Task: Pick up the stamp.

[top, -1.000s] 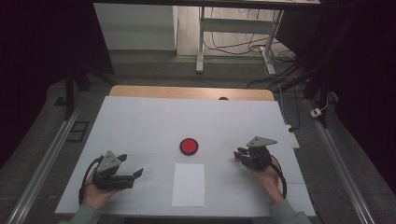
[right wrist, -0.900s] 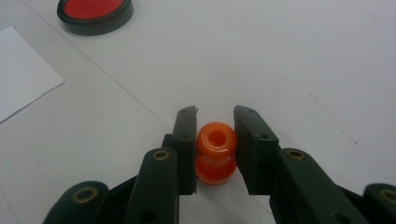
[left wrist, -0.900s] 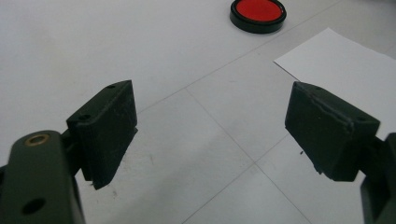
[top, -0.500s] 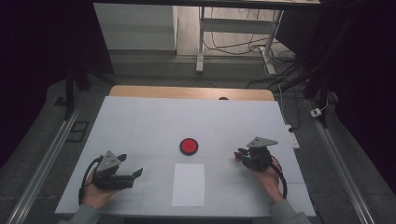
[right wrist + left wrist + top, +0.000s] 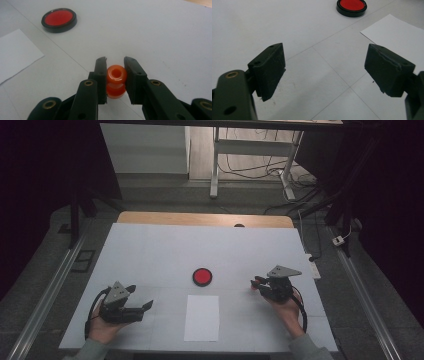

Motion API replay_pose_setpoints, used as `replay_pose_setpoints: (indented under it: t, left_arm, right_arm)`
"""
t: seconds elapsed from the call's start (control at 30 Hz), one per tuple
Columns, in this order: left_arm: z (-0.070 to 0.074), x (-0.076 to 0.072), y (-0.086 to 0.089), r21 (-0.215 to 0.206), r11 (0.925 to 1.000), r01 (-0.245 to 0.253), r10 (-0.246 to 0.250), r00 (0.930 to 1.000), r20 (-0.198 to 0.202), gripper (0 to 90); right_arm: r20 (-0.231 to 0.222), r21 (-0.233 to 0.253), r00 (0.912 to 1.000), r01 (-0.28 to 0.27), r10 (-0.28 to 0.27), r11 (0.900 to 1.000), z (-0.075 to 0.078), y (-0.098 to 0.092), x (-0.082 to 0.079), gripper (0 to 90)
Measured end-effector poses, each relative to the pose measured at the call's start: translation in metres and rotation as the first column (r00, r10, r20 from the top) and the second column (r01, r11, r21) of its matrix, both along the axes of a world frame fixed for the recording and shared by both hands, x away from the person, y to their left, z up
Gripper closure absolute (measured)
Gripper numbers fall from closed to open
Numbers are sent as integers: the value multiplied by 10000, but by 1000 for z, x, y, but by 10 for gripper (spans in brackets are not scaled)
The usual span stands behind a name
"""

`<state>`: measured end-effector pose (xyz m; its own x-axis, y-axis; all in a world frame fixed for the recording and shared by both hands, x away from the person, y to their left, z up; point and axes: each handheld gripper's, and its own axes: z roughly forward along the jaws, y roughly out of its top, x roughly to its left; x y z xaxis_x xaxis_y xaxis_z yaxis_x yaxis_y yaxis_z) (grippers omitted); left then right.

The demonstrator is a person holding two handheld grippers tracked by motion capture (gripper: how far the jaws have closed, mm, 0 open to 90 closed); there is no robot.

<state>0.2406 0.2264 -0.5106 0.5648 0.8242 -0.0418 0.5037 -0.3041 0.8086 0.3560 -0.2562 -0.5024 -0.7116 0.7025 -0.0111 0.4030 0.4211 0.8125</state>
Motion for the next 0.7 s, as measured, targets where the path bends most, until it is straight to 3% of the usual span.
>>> replay_pose_setpoints:
  t: [0.7]
  left_arm:
    - [-2,3,-2,59,10000,-24,24,10000,-58,174]
  right_arm:
    - [646,1046,9977,-253,186,9942,27,0,-9,722]
